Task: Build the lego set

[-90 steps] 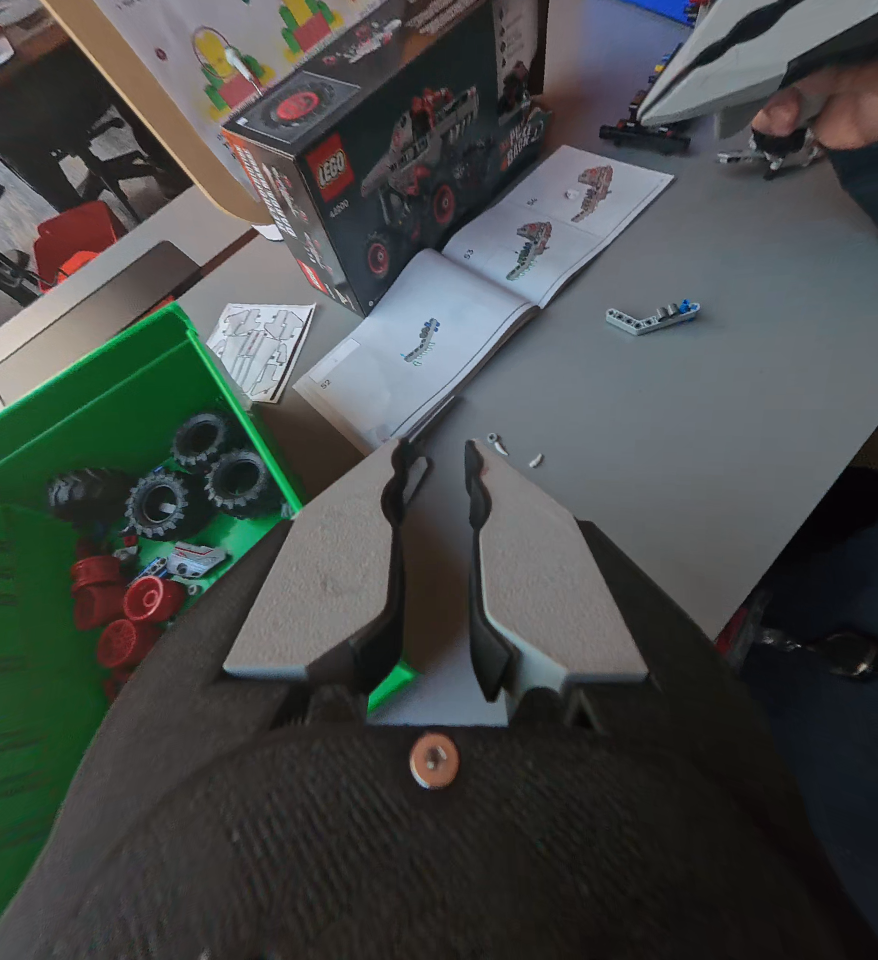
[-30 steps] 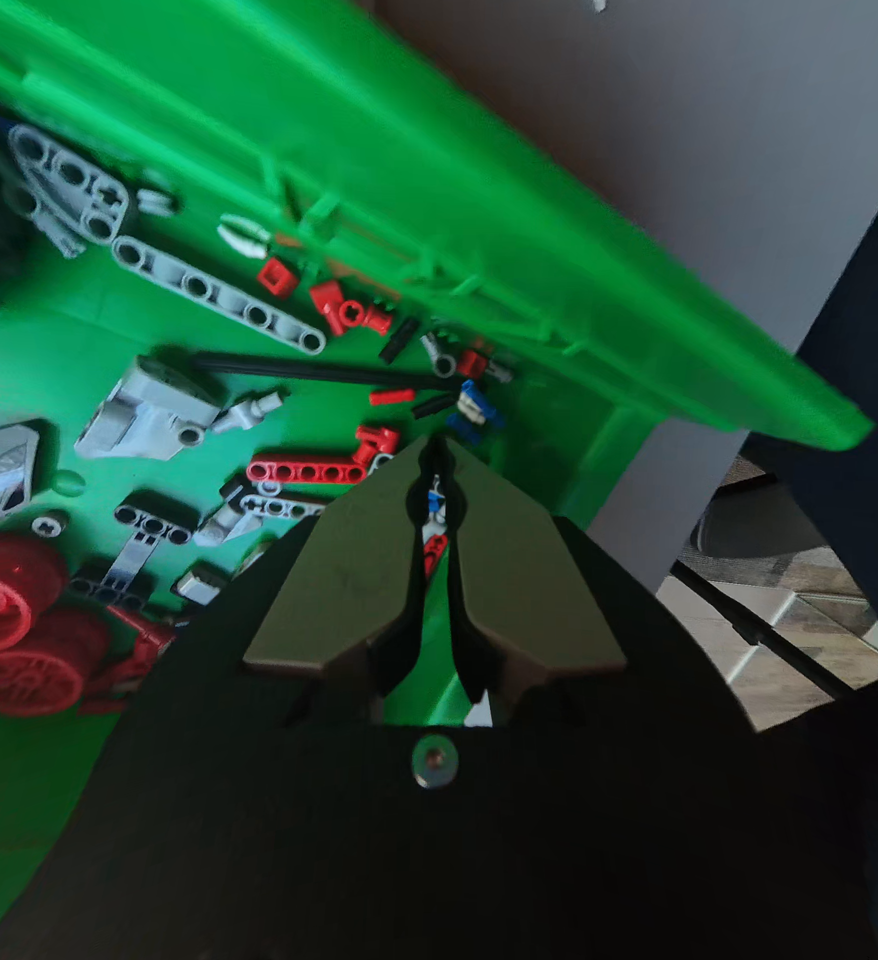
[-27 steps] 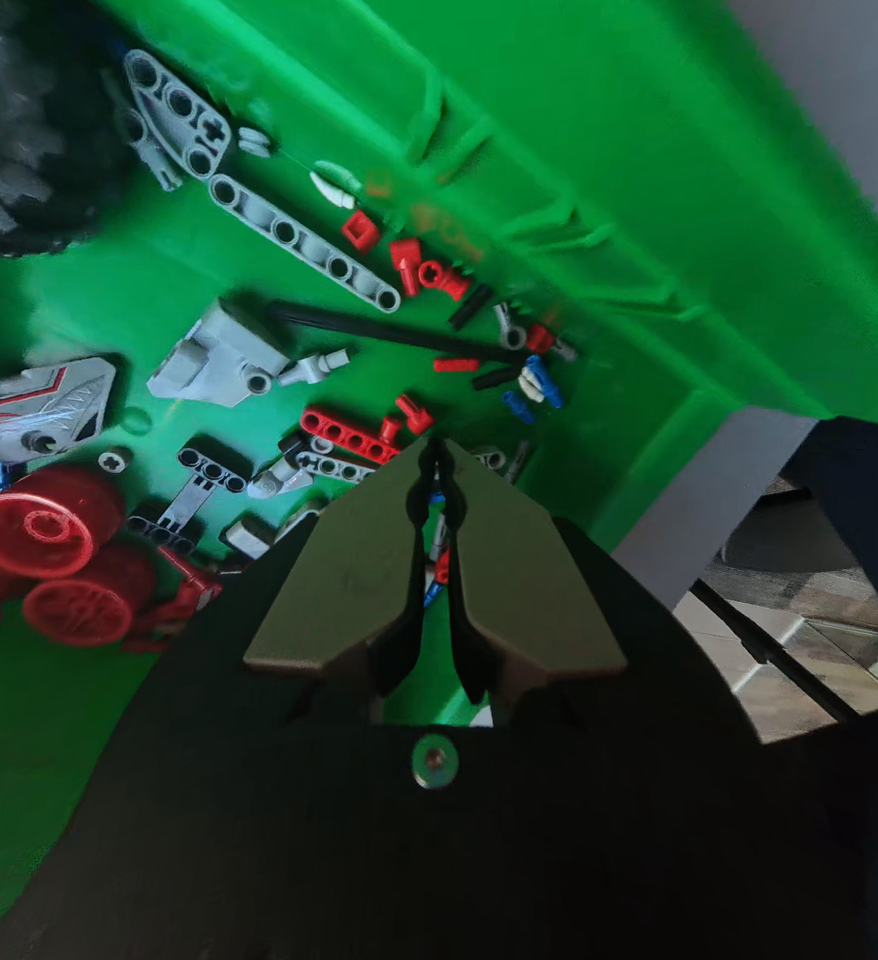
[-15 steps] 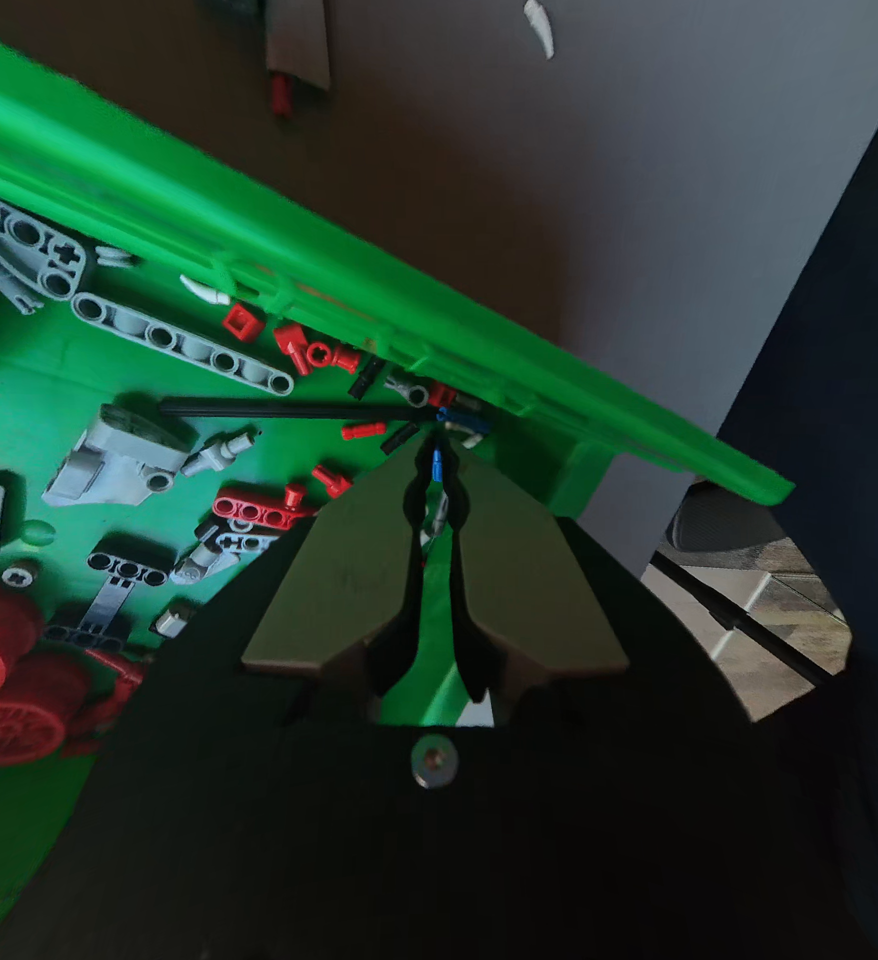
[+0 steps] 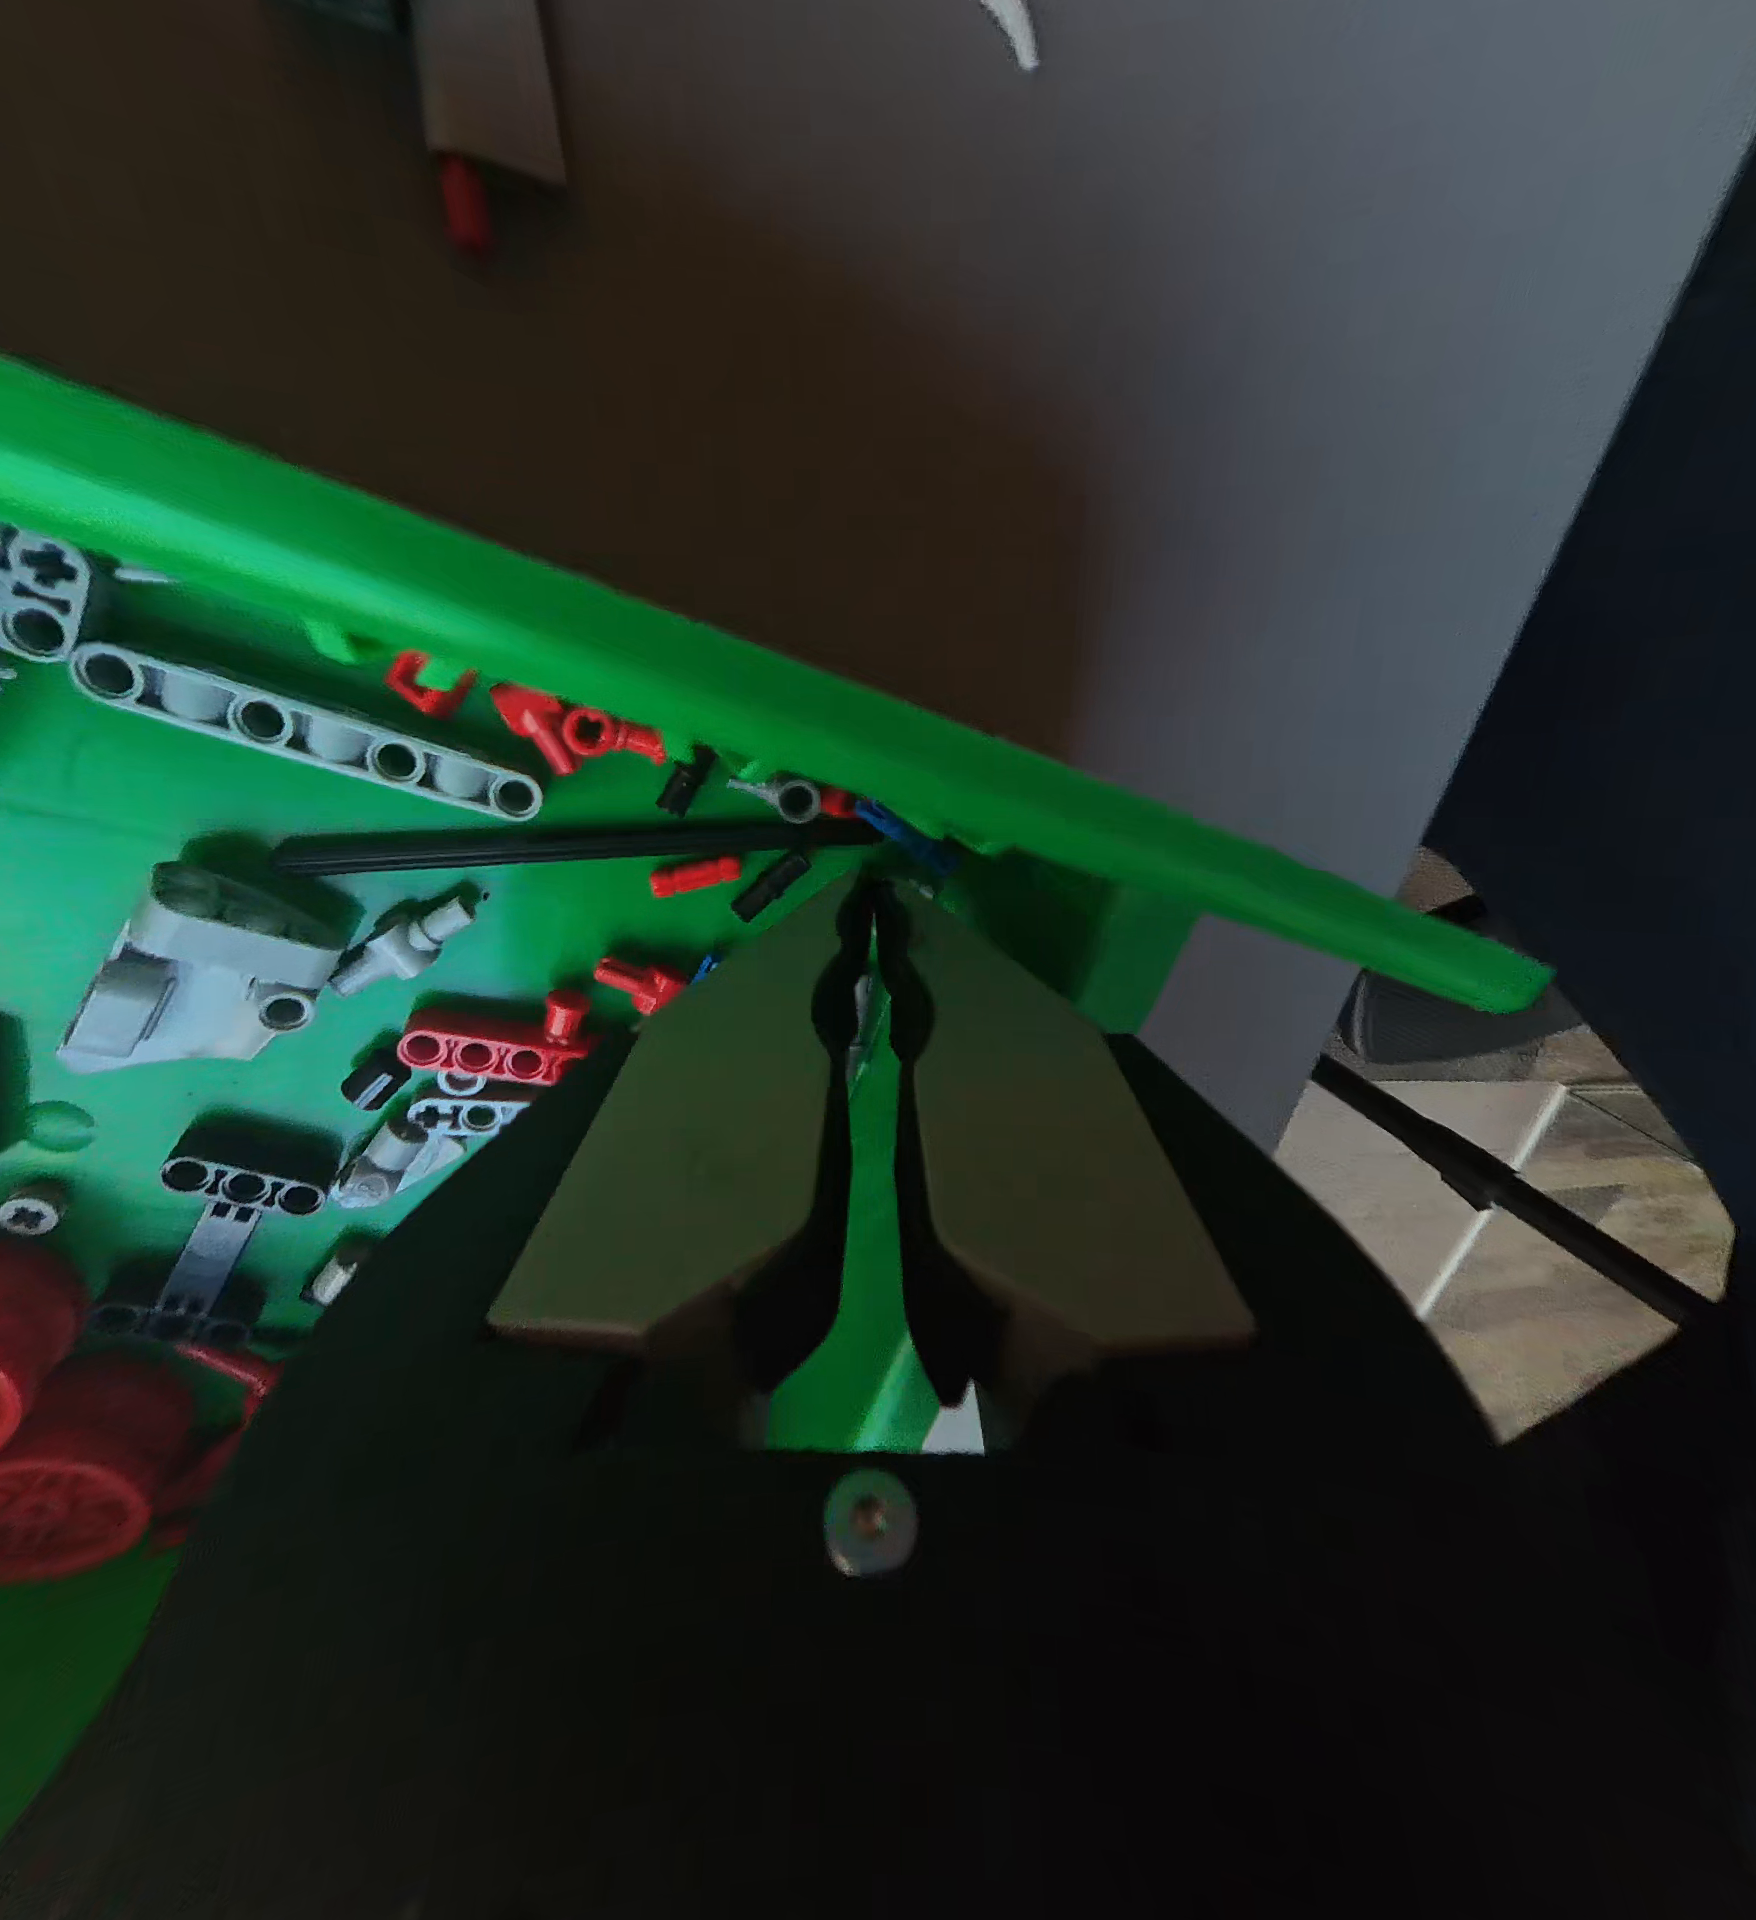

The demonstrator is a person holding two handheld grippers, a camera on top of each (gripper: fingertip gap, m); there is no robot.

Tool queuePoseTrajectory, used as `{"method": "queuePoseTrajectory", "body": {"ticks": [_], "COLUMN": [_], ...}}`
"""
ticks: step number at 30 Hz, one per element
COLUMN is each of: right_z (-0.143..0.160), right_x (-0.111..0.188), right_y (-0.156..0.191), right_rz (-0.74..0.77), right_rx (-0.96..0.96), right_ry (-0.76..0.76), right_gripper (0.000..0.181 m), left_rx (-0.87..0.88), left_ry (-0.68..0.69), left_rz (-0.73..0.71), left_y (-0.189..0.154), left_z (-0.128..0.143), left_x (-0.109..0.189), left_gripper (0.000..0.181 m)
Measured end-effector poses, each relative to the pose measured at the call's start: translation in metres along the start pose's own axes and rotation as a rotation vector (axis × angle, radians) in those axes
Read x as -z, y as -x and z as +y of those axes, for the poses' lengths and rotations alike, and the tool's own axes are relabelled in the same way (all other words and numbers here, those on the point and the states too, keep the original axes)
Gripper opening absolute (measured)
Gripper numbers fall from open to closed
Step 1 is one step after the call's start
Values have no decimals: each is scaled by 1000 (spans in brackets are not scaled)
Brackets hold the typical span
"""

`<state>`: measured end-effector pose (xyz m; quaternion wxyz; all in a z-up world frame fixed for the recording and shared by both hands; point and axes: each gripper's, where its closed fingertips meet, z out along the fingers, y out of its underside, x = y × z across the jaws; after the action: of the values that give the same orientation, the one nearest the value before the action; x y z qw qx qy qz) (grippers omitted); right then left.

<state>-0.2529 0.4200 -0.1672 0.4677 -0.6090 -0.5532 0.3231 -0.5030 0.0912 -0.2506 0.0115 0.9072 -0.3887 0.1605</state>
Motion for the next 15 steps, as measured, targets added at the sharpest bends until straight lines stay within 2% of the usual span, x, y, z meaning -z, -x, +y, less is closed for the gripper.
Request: {"method": "queuePoseTrajectory", "body": {"ticks": [4, 8, 13, 15], "right_z": [0, 2, 3, 3], "right_x": [2, 0, -1, -1], "right_y": [-3, -2, 1, 1], "right_rz": [4, -2, -4, -9], "right_rx": [-11, -7, 5, 2], "right_ry": [-5, 7, 14, 13], "right_gripper": [0, 0, 0, 0], "left_rx": [-2, 53, 77, 80], "left_ry": [53, 30, -68, -64], "left_rz": [-76, -146, 10, 12], "left_y": [10, 30, 7, 4], "left_z": [11, 17, 9, 6], "left_x": [4, 11, 12, 11], "left_gripper": [0, 0, 0, 11]}}
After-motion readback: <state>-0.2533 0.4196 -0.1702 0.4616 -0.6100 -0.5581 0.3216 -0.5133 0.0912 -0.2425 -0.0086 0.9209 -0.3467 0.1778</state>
